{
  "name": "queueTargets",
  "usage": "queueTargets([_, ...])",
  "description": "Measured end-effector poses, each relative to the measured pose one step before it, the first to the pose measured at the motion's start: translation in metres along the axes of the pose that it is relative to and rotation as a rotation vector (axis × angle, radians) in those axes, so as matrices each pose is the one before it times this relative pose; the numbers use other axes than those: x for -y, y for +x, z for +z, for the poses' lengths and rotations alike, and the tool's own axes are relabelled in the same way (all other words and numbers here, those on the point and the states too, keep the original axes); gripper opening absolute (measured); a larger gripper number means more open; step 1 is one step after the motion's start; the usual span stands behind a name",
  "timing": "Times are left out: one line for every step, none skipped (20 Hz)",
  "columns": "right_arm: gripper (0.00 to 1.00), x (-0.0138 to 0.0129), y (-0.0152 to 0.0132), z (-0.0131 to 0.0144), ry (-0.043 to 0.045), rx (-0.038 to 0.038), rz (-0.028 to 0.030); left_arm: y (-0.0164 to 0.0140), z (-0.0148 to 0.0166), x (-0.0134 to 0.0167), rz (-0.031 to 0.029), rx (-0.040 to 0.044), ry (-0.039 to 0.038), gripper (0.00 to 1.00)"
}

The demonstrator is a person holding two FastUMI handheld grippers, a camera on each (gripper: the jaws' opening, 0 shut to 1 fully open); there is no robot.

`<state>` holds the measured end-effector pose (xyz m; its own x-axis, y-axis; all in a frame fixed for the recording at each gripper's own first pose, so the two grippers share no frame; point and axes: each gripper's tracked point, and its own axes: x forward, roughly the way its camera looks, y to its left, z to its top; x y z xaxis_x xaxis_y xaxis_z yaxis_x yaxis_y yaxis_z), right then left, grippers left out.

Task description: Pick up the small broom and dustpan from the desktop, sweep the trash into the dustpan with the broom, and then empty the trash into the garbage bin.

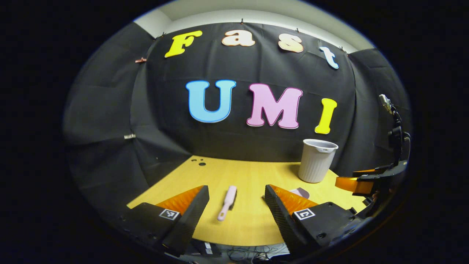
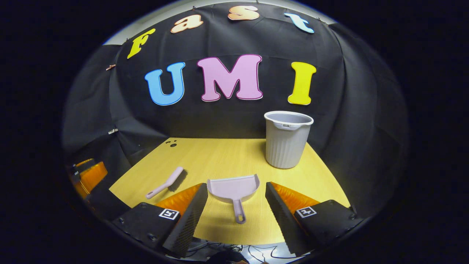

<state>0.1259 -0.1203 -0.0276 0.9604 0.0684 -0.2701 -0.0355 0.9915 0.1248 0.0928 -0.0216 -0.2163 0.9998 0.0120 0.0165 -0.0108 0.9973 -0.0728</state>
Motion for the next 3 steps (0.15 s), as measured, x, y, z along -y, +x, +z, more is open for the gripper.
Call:
queueTargets([0.99,0.00036,-0.00203,-0.00548,0.00289,-0.00875,-0.00351,-0.00361,-0.00532,0.00513,-0.01838,-0.01879,-0.01655,0.98])
queueTargets([0.99,0.00125,-0.00205,-0.0031,-0.00074,-0.00235,-0.0057,-0.00348,-0.00573,0.0041,-0.01499,-0.01455,-0.00109,0.98])
queueTargets([0.99,-0.0027,-0.00292,-0.00117,0.00339,0.00135,0.00016,-0.00112,-0.00044,0.0016,-0.00765,-0.00018,0.00963,0.98])
